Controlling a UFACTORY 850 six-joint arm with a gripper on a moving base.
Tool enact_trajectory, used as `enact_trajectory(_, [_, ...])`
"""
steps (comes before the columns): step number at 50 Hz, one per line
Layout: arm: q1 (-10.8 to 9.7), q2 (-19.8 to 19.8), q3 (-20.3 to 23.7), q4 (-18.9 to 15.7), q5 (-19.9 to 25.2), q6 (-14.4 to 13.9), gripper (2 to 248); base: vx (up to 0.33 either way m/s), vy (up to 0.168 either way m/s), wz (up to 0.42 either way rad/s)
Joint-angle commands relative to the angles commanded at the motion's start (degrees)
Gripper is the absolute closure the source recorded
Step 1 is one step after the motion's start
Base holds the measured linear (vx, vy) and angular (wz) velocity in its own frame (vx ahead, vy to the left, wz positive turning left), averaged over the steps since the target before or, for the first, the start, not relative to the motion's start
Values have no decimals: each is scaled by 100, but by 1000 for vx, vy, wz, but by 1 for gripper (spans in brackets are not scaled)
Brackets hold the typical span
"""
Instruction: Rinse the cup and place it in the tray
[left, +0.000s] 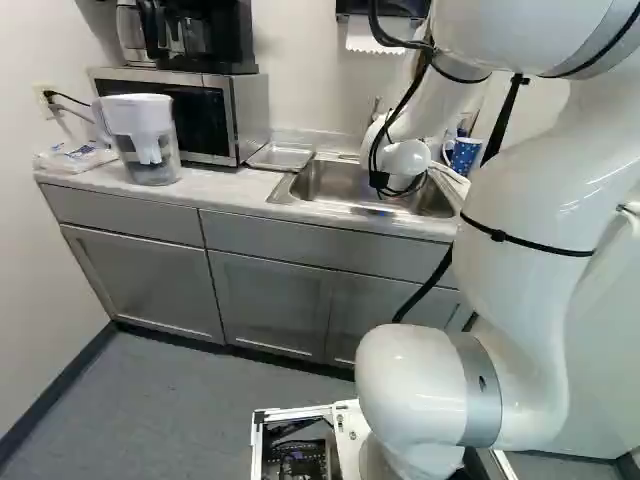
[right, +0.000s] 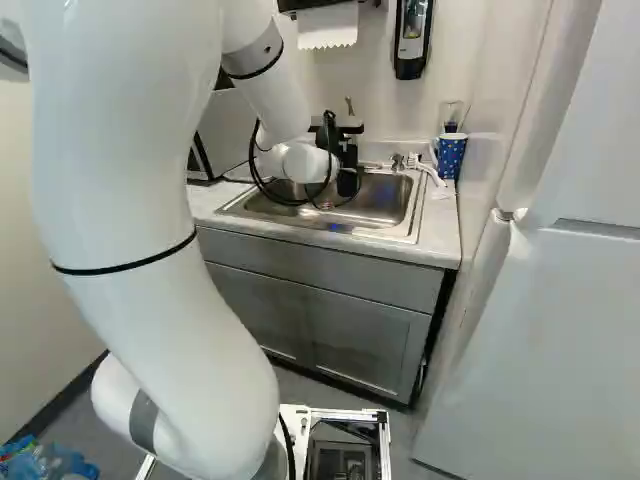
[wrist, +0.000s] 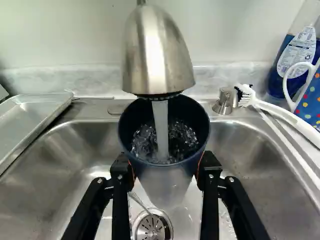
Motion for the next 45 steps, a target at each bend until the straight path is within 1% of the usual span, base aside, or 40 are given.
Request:
enact_trajectory(17, [95, 44, 49, 0, 0, 0, 124, 0, 0, 0])
enact_trajectory(45, [530, 253, 277, 0, 0, 0, 124, 0, 0, 0])
